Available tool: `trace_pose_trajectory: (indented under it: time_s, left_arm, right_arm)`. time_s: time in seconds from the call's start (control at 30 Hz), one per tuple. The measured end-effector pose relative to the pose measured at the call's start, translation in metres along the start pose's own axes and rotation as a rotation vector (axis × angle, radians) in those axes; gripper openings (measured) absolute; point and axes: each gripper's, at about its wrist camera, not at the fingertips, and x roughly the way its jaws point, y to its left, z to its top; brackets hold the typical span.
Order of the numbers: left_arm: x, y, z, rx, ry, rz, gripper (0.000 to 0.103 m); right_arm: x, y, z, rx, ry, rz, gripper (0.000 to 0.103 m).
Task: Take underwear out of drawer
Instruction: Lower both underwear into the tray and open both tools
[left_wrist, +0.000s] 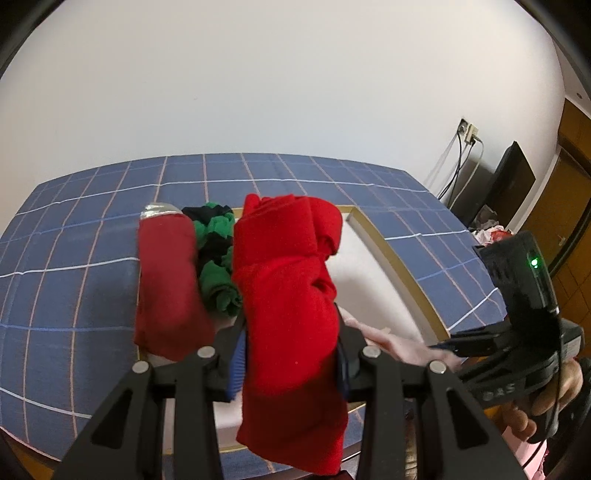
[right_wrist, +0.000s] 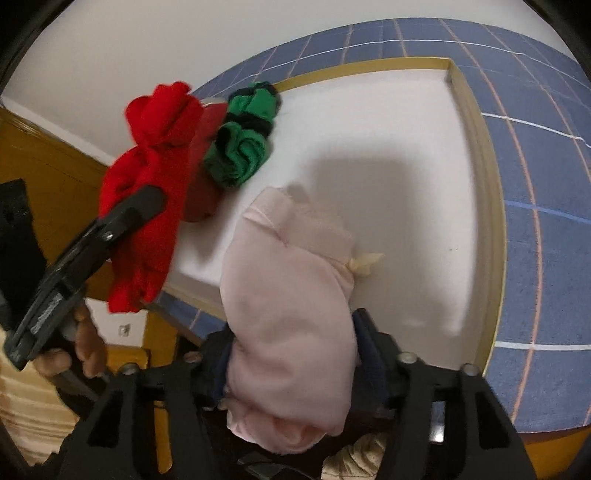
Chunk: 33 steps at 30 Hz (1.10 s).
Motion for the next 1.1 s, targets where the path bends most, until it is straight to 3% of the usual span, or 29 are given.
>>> trace_pose_trajectory:
  time_s: [0.07, 0.17, 0.27, 0.4, 0.5, 0.77, 1.0, 1.1]
  left_arm:
    - [-0.001, 0.001, 0.000, -0.001, 0.000, 0.002, 0.037]
    - [-0.002, 0.004, 0.003, -0.016, -0.016, -0.002, 0.037]
    - [0.002, 0.005, 0.010, -0.041, -0.033, 0.005, 0.037]
    - [0.019, 0.003, 0.024, -0.067, -0.069, 0.044, 0.037]
    - [0.043, 0.006, 0.033, -0.089, -0.049, 0.064, 0.037]
    - [0.092, 0.018, 0.043, -0.121, -0.016, 0.098, 0.038]
    - [0.107, 0.016, 0.042, -0.118, -0.004, 0.172, 0.050]
    - [0.108, 0.015, 0.048, -0.117, 0.010, 0.201, 0.063]
  right_arm:
    - [-0.002, -0.004, 0.001, 0.032, -0.014, 0.065, 0.024]
    - [-0.023, -0.001, 0.007, 0.012, -0.138, 0.086, 0.023]
    - [-0.042, 0.007, 0.022, 0.004, -0.313, 0.064, 0.024]
    - [-0.043, 0.018, 0.051, -0.005, -0.449, -0.044, 0.024]
    - [-0.022, 0.021, 0.075, 0.017, -0.445, -0.066, 0.024]
    - [0.029, 0.000, 0.101, 0.209, -0.367, 0.053, 0.026]
    - [0.048, -0.019, 0.108, 0.293, -0.345, 0.100, 0.030]
    - [0.047, -0.027, 0.111, 0.321, -0.325, 0.132, 0.033]
